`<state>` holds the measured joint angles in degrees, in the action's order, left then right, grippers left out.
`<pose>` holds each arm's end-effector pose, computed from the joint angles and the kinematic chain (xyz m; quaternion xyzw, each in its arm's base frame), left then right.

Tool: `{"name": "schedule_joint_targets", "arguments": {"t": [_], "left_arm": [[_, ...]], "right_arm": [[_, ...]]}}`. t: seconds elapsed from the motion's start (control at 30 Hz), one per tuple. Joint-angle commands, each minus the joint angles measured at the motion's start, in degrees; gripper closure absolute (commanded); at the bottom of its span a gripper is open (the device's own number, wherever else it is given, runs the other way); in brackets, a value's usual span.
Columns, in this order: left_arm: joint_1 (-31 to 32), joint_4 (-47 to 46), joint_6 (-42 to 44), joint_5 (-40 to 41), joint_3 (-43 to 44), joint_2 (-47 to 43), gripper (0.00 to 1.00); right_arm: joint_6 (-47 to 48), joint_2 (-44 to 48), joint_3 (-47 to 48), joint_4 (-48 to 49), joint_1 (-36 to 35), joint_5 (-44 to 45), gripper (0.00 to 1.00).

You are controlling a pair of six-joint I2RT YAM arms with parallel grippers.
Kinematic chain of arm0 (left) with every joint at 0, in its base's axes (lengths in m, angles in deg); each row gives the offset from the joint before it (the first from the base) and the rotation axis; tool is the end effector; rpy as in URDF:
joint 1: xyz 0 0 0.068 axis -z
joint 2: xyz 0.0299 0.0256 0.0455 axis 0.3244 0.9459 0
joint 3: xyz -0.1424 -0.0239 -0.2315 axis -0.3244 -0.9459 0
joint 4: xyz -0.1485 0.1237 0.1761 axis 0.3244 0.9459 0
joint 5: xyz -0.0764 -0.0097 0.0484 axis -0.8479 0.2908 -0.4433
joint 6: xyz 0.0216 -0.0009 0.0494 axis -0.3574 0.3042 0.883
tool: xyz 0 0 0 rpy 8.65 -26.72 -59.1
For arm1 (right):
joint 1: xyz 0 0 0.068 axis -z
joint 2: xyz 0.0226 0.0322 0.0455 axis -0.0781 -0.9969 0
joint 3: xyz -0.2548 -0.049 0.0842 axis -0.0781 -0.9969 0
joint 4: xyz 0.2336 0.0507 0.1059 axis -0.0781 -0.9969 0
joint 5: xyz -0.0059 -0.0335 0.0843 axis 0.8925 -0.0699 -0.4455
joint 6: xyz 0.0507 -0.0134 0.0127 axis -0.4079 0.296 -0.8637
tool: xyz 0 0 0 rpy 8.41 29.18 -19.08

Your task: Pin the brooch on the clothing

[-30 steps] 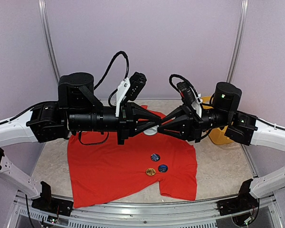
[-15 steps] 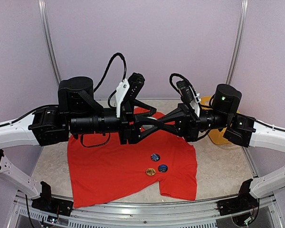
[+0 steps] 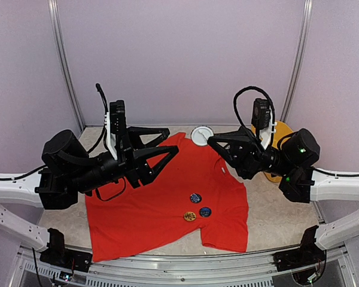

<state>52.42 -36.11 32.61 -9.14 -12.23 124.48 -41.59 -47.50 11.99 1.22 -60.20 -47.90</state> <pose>0.0832 -0.2450 0.3746 0.3340 0.5030 -0.4795 0.6368 0.1259 0.2188 0.3589 -0.3502 0.4142 0.6602 0.5195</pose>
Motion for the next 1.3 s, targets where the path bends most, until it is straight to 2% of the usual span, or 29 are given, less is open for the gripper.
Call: {"name": "schedule_joint_targets", "arguments": {"t": [0.0, 0.17, 0.23, 0.33, 0.57, 0.73, 0.77, 0.83, 0.87, 0.93, 1.1, 1.27], "left_arm": [[-0.01, 0.28, -1.22, -3.32, 4.74, 3.49, 0.4], [0.02, -1.1, -1.19, -6.69, 8.33, 6.82, 0.41], [-0.05, -1.1, -1.42, -7.17, 9.64, 8.36, 0.5], [-0.05, -0.63, -1.61, -8.28, 11.15, 10.06, 0.72], [-0.04, 0.74, -1.65, -10.54, 13.44, 11.81, 1.0], [-0.01, 3.03, -1.59, -9.91, 13.9, 11.84, 1.0], [-0.07, 3.9, -1.32, -9.18, 13.96, 11.71, 1.0], [-0.05, 6.34, -0.26, -7.95, 14.42, 11.0, 1.0], [0.01, 7.89, 0.51, -7.03, 14.7, 10.61, 1.0], [0.02, 10.84, 2.0, -5.4, 15.24, 9.77, 1.0], [0.02, 13.88, 3.09, -4.45, 16.03, 8.36, 1.0], [0.22, 15.12, 3.09, -5.41, 16.91, 8.79, 1.0]], "right_arm": [[-0.18, -0.27, -0.24, 5.22, -0.97, 0.88, 1.0], [0.07, -0.44, -0.95, 6.14, -1.39, 0.92, 1.0], [0.25, -0.25, -0.98, 6.0, -1.61, 1.04, 1.0], [1.11, 0.47, -1.15, 4.93, -1.84, 1.31, 1.0], [2.88, 2.41, -2.12, 3.21, -1.91, 2.58, 1.0], [5.45, 4.14, -1.35, -2.09, -1.81, 3.02, 1.0], [7.61, 4.77, 0.14, -6.1, -1.78, 2.85, 0.95], [12.3, 5.53, 3.82, -17.41, -1.51, 1.73, 0.68], [14.79, 5.96, 5.82, -23.55, -1.45, 1.35, 0.59], [18.24, 6.94, 8.81, -32.84, -1.27, 2.39, 0.51], [21.75, 7.74, 14.22, -45.05, -0.8, 3.66, 0.46], [22.29, 8.1, 15.08, -48.02, -0.72, 6.57, 0.46]]}}
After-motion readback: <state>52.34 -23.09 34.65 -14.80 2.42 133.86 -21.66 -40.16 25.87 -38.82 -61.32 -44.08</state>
